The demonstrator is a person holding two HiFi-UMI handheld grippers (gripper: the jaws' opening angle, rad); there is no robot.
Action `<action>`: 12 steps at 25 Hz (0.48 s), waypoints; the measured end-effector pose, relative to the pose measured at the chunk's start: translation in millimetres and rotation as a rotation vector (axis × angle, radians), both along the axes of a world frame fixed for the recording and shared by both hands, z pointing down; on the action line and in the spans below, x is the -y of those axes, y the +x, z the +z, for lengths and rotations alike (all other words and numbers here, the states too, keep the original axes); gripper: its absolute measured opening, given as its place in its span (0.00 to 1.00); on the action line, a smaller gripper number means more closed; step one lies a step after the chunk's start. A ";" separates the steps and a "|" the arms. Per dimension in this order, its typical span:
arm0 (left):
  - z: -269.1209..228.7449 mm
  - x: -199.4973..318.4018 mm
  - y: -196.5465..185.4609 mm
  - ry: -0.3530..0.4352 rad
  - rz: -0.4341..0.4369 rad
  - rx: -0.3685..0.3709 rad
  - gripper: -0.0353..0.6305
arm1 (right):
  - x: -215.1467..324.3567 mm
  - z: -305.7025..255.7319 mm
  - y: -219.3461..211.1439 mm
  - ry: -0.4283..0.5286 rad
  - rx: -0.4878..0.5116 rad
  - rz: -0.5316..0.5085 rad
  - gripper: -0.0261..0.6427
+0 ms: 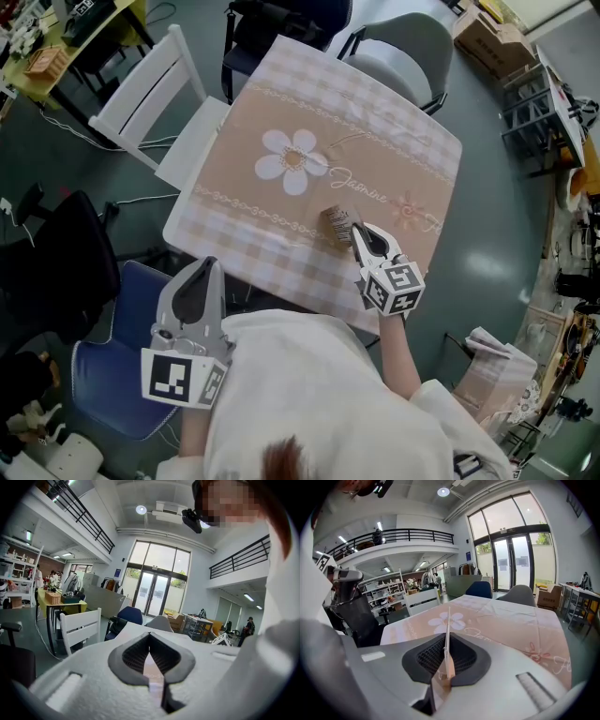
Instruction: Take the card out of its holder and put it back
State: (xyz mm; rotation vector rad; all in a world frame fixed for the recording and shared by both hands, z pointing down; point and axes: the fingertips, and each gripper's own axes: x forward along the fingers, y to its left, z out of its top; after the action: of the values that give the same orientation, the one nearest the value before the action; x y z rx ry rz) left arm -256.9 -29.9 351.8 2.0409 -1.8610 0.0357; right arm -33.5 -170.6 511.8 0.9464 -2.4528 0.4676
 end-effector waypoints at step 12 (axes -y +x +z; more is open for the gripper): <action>-2.7 -4.8 -8.2 0.013 -0.024 0.010 0.05 | 2.5 -1.0 1.6 0.002 0.009 0.007 0.06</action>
State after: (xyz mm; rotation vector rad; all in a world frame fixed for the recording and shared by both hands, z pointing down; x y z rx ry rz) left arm -265.2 -25.1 349.1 2.0303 -1.8963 0.0273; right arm -31.9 -173.1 510.8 0.9557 -2.4594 0.4731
